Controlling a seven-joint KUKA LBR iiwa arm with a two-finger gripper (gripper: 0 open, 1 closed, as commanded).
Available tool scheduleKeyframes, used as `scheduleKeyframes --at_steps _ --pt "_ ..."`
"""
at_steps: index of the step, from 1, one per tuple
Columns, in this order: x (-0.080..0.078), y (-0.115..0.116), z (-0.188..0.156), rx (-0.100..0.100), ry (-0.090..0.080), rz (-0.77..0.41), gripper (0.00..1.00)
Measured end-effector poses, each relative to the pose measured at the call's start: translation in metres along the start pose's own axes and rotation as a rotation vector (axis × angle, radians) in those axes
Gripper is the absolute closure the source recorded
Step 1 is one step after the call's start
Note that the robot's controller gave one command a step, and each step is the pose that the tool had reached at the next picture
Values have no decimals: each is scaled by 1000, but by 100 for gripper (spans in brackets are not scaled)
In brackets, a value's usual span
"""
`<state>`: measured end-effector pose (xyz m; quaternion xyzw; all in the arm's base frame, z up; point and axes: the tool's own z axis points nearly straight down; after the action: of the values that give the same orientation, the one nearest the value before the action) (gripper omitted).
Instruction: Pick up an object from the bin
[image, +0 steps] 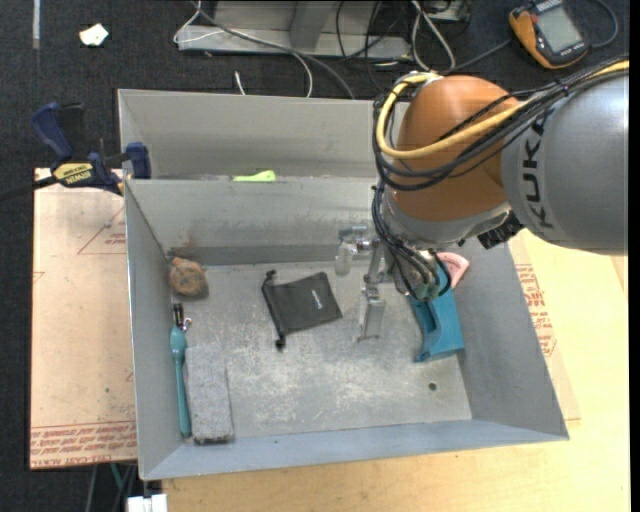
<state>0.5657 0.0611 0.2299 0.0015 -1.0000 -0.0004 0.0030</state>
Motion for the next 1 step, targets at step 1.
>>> scheduleKeyframes --at_steps 1 --pt "-1 0 -4 -1 -8 2 0"
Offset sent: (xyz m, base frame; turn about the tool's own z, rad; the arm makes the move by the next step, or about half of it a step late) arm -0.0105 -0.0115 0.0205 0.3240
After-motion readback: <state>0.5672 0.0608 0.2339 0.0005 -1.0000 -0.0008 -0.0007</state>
